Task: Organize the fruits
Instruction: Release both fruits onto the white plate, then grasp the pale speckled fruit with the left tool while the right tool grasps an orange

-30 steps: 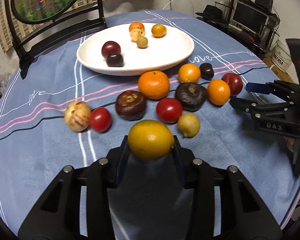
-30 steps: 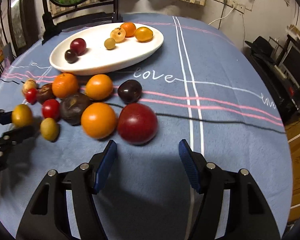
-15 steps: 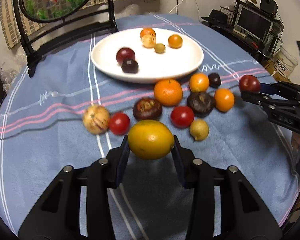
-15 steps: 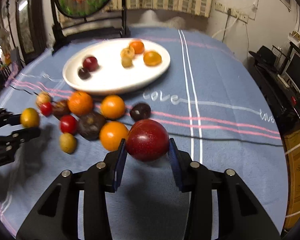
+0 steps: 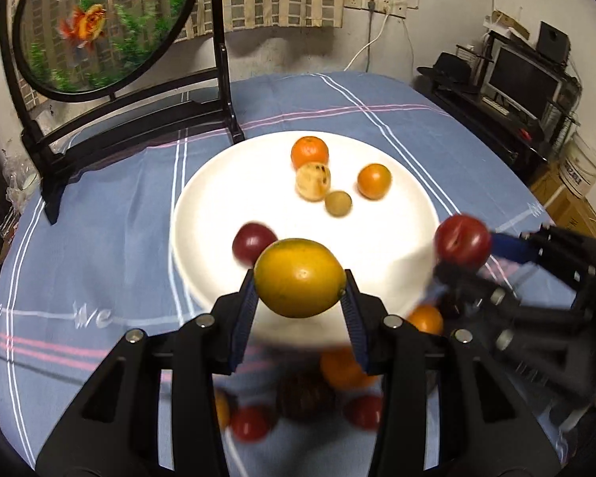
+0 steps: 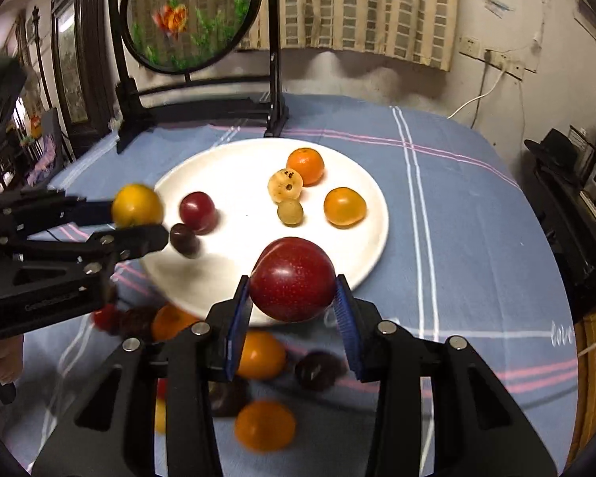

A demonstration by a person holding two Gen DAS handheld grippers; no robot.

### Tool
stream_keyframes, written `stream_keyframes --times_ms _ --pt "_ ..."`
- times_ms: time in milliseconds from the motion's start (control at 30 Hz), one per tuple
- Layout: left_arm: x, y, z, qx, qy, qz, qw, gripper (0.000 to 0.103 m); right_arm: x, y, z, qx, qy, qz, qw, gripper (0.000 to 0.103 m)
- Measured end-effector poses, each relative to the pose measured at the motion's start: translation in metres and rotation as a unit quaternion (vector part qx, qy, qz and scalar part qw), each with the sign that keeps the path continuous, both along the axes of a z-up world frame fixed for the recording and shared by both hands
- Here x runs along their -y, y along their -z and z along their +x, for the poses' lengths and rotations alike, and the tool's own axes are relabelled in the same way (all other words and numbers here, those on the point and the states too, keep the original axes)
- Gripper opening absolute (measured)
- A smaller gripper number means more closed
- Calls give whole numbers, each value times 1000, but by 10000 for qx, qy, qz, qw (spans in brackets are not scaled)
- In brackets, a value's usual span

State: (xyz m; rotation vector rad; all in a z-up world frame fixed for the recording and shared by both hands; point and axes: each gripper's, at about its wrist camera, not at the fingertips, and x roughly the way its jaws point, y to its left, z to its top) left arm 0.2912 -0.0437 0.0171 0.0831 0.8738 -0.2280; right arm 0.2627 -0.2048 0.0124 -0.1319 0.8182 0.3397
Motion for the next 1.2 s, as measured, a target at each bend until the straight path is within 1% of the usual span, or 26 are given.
stream_keyframes --times_ms 133,167,200,233,267,333,400,467,600,633,700,733,767,900,1033,1200 --pt "12 17 31 -163 -31 95 9998 43 -10 18 23 -84 11 -242 9997 42" --pt "14 21 36 -193 -75 128 9997 49 -12 22 26 -98 13 -307 9995 43" --pt "14 21 41 -149 -192 170 9996 58 -12 24 28 -92 24 -371 9993 45" --pt "12 20 43 -61 -288 180 9994 72 -12 25 28 -28 67 -429 9991 45" --pt "9 18 42 59 -394 165 9991 75 -11 23 27 57 77 -421 9991 45" --pt "5 11 38 123 -391 51 9991 75 -7 20 24 52 33 -324 9995 46" --pt "0 6 33 171 -403 71 9990 75 -1 14 18 92 84 -261 9996 46" --pt "-9 2 23 233 -480 52 9986 78 8 10 10 63 154 -186 9997 46" --pt "-25 0 -2 210 -535 50 9983 81 30 4 -15 -28 293 85 9995 47" --pt "-29 1 -12 207 -544 74 9983 82 33 3 -21 -31 315 105 9994 48" --pt "-35 6 -30 180 -531 177 9983 83 42 4 -39 -73 377 156 9991 54" --pt "-39 8 -39 173 -521 235 9982 83 44 5 -45 -88 396 178 9990 59" --pt "-40 9 -46 171 -518 276 9981 83 48 6 -57 -101 420 223 9988 61" --pt "-49 19 -78 90 -474 324 9983 84 51 11 -86 -169 396 264 9987 61" --pt "-52 29 -102 81 -383 547 9977 84 49 17 -109 -258 336 297 9987 61" --pt "-61 42 -111 -22 -341 626 9975 84 44 24 -124 -338 229 326 9986 61"
